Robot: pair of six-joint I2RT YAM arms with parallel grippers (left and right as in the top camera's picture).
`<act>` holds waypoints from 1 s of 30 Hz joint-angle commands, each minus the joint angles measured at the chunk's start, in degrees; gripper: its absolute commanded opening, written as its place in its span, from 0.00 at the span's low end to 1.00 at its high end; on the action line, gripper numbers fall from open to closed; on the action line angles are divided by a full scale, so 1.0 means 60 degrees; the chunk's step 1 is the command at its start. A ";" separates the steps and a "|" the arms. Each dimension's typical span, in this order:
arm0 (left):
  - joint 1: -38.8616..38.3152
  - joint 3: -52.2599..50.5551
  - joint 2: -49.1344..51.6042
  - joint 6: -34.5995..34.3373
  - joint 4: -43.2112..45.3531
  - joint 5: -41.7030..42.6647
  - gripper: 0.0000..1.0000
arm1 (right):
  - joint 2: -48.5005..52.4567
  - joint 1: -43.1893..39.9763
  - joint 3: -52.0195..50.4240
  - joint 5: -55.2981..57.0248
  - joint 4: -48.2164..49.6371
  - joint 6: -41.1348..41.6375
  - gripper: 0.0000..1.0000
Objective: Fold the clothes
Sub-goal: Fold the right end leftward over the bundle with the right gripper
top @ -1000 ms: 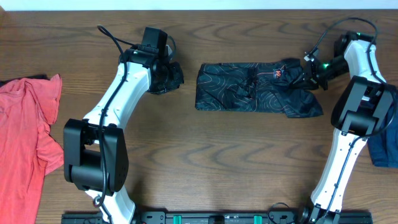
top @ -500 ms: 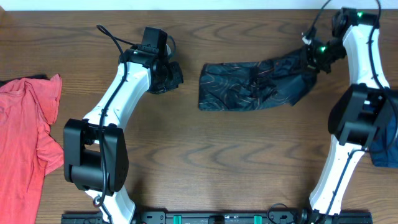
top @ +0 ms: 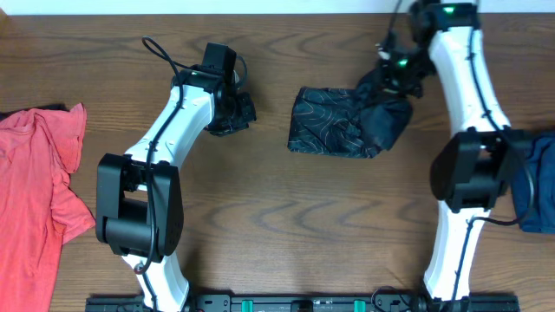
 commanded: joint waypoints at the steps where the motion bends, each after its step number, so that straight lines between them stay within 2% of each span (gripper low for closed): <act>1: 0.0044 0.0084 0.0087 0.0168 -0.0080 0.0248 0.06 | -0.0040 0.0506 0.0095 0.0288 0.0171 0.1228 0.01; 9: 0.0040 0.0080 0.0087 0.0208 -0.0277 0.0248 0.06 | 0.0324 0.1453 0.0084 0.0521 0.0783 0.2674 0.02; 19: 0.0040 0.0069 0.0087 0.0273 -0.0415 0.0251 0.06 | 0.1592 0.2222 0.0080 0.0430 0.1348 0.4058 0.02; 30: 0.0040 0.0051 0.0087 0.0273 -0.0408 0.0248 0.06 | 0.1887 0.2667 0.0080 -0.0353 0.2954 0.5661 0.01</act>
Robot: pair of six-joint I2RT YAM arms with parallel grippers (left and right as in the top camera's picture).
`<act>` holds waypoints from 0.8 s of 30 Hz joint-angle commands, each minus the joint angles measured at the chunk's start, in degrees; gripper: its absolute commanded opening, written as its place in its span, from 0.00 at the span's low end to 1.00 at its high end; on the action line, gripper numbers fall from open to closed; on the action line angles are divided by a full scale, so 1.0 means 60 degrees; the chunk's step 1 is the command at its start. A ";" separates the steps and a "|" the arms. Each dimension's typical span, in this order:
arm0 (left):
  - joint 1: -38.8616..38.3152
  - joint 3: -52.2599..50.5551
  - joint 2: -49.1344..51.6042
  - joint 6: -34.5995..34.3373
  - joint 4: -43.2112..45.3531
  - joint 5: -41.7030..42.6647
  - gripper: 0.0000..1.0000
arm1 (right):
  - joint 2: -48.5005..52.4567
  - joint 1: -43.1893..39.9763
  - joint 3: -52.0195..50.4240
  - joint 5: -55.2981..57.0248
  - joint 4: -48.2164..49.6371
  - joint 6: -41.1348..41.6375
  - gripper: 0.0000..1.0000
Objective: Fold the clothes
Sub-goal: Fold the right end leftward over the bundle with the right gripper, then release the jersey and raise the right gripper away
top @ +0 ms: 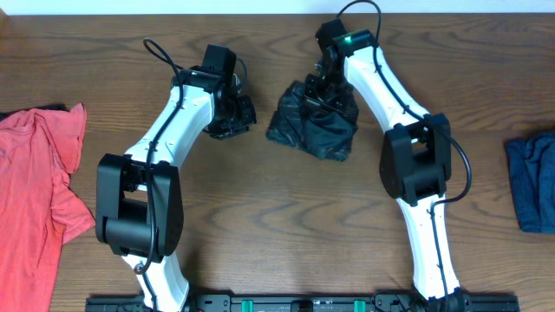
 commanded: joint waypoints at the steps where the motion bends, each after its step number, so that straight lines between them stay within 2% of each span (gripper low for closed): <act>1: 0.0040 0.0051 0.0087 0.0197 -0.0025 0.0087 0.06 | 0.0011 0.0178 0.0080 -0.0474 0.0219 0.0729 0.01; 5: 0.0040 0.0025 0.0087 0.0197 -0.0025 0.0087 0.06 | 0.0011 0.0299 0.0080 -0.0645 0.0688 0.0721 0.17; 9: 0.0040 -0.0102 0.0087 0.0197 0.0044 0.0084 0.06 | 0.0011 0.0382 0.0080 -0.1107 0.1377 0.0710 0.45; 10: 0.0040 -0.0138 0.0087 0.0197 0.0062 0.0084 0.06 | 0.0011 0.0401 0.0080 -0.1188 0.1537 0.0674 0.46; 11: 0.0040 -0.0182 0.0087 0.0197 0.0084 0.0084 0.06 | 0.0011 0.0401 0.0080 -0.1348 0.1719 0.0586 0.46; 14: 0.0040 -0.0350 0.0091 0.0197 0.0251 0.0084 0.06 | 0.0011 0.0401 0.0080 -0.1636 0.2248 0.0492 0.25; 18: 0.0040 -0.0484 0.0095 0.0193 0.0441 0.0084 0.06 | 0.0011 0.0441 0.0080 -0.2022 0.3078 0.0499 0.29; 21: 0.0055 -0.0484 0.0095 0.0197 0.0441 0.0076 0.06 | 0.0011 0.0492 0.0080 -0.2280 0.3486 0.0583 0.29; 23: 0.0127 -0.0484 0.0095 0.0197 0.0506 0.0073 0.06 | 0.0011 0.0546 0.0080 -0.2437 0.3785 0.0586 0.16; 24: 0.0204 -0.0484 0.0095 0.0197 0.0550 0.0004 0.06 | 0.0011 0.0568 0.0080 -0.2484 0.3923 0.0572 0.06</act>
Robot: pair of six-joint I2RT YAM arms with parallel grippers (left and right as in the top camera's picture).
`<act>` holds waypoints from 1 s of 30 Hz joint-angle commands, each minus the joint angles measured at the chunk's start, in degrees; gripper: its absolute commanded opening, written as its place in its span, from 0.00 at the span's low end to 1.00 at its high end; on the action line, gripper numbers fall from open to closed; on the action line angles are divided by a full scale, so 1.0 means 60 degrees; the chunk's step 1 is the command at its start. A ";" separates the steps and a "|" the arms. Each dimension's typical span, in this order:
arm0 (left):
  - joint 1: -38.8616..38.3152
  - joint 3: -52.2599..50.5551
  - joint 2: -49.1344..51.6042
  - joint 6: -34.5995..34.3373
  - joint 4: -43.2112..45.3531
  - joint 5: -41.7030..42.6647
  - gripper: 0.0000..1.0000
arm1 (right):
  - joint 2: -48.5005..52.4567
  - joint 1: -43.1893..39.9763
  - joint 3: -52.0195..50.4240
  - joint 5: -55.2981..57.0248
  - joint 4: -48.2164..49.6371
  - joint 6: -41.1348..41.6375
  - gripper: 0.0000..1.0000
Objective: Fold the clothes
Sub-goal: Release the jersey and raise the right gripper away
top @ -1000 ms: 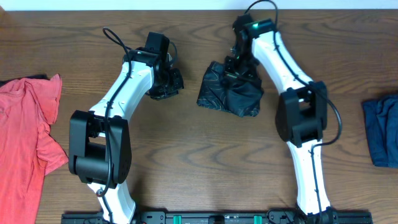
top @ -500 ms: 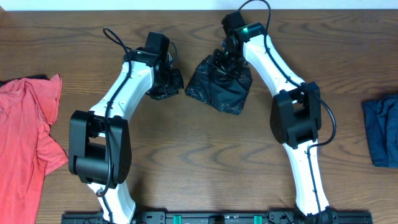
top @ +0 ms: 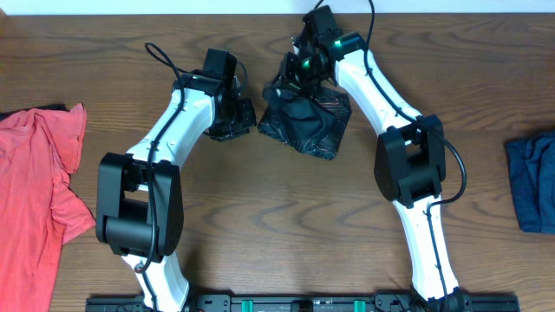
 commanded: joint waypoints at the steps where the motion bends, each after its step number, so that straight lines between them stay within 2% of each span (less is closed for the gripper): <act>1: 0.0259 -0.0117 0.0095 0.0157 0.0091 -0.0040 0.06 | 0.0007 0.0215 0.0080 -0.0492 0.0197 0.0007 0.01; 7: 0.1271 -0.0117 0.0095 0.0342 -0.0058 -0.0229 0.07 | -0.0215 -0.0492 0.0084 -0.0237 -0.0262 -0.0022 0.01; 9: 0.1643 -0.0117 0.0095 0.0441 -0.0313 -0.0226 0.07 | -0.0313 -0.0940 0.0087 0.0000 -0.1031 -0.0313 0.01; 14: 0.2226 -0.0117 0.0095 0.0761 -0.0678 -0.0226 0.06 | -0.0386 -0.1942 0.0087 0.2113 -0.3384 -0.1402 0.01; 17: 0.2328 -0.0117 0.0095 0.0765 -0.0619 -0.0204 0.06 | -0.0386 -0.2313 0.0087 0.2834 -0.4222 -0.2142 0.01; 22: 0.2328 -0.0117 0.0095 0.0765 -0.0568 -0.0208 0.06 | -0.0382 -0.2302 0.0076 0.3129 -0.4594 -0.2940 0.01; 30: 0.2328 -0.0117 0.0095 0.0758 -0.0568 -0.0208 0.06 | -0.0382 -0.1581 0.0076 0.3268 -0.4583 -0.3177 0.02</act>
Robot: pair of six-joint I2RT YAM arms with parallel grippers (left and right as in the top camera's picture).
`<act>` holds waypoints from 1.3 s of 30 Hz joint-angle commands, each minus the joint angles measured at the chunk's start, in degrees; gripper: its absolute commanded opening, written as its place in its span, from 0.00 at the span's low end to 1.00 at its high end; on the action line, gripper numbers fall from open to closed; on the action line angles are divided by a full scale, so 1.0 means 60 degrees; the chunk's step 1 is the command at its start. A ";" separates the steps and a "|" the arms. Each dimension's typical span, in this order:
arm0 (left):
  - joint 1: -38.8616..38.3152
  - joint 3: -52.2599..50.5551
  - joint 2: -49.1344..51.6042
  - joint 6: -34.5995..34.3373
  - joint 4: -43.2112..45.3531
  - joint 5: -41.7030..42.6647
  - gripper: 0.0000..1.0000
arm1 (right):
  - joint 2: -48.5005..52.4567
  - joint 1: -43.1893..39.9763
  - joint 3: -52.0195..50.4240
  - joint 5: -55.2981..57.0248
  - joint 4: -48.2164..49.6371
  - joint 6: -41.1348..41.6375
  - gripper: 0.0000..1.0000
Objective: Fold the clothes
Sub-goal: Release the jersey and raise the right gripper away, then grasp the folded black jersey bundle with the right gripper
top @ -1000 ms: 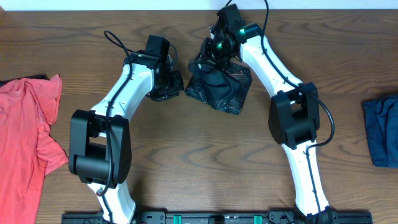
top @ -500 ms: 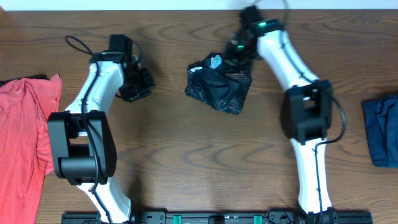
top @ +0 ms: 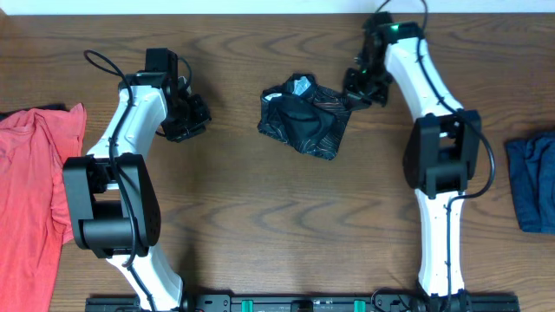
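Observation:
A dark patterned garment (top: pixel 303 123) lies bunched and folded over on itself at the middle of the table. My right gripper (top: pixel 358 87) hovers at its upper right corner, fingers apparently open and holding no cloth. My left gripper (top: pixel 187 118) stands well to the left of the garment, open and empty, apart from it.
A red garment (top: pixel 35 182) lies spread at the left edge of the wooden table (top: pixel 277 225). A blue garment (top: pixel 531 180) lies at the right edge, partly out of view. Both arm bases stand at the front edge.
My right gripper has let go of the dark garment and moved off to its right. My left gripper has moved away to the left. The garment stays folded over at the middle.
The dark garment first lay spread wide, my right gripper on its right end. Later that end was over the left part, the gripper above the bundle near my still left gripper. Now the garment lies compact and both grippers have drawn apart.

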 commanded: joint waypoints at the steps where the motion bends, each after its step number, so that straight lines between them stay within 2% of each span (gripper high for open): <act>1: -0.0007 -0.0087 0.0095 0.0124 -0.0029 -0.0095 0.06 | -0.0379 0.0390 0.0076 0.0204 -0.0044 -0.0346 0.01; 14: 0.0011 -0.0087 0.0095 0.0120 -0.0011 -0.0095 0.06 | -0.0379 0.1905 0.0073 -0.0055 -0.0346 -0.1453 0.01; 27: 0.0011 -0.0087 0.0095 0.0124 0.0011 -0.0095 0.06 | -0.0379 0.3348 0.0073 -0.0186 -0.0029 -0.1774 0.01; 28: 0.0011 -0.0087 0.0095 0.0124 0.0011 -0.0095 0.06 | -0.0379 0.3351 0.0073 -0.0193 0.0015 -0.1763 0.02; 29: 0.0011 -0.0087 0.0095 0.0124 0.0011 -0.0095 0.06 | -0.0379 0.3333 0.0073 -0.0178 0.0058 -0.1727 0.12; 30: 0.0011 -0.0087 0.0095 0.0124 0.0011 -0.0095 0.06 | -0.0379 0.3264 0.0073 -0.0113 0.0106 -0.1599 0.16; 32: 0.0007 -0.0087 0.0095 0.0124 0.0004 -0.0095 0.06 | -0.0390 0.3031 0.0087 -0.0120 0.0237 -0.1311 0.17; 33: 0.0011 -0.0087 0.0095 0.0124 0.0004 -0.0095 0.06 | -0.0401 0.2849 0.0109 -0.0120 0.0324 -0.1147 0.22; 35: 0.0011 -0.0087 0.0095 0.0127 0.0007 -0.0098 0.06 | -0.0437 0.2415 0.0229 -0.0168 0.0419 -0.0794 0.23; 36: 0.0011 -0.0087 0.0095 0.0127 0.0011 -0.0098 0.06 | -0.0455 0.2186 0.0328 -0.0284 0.0423 -0.0692 0.28; 39: 0.0011 -0.0087 0.0095 0.0127 0.0018 -0.0127 0.06 | -0.0492 0.1326 0.0834 -0.1362 0.0415 -0.0699 0.32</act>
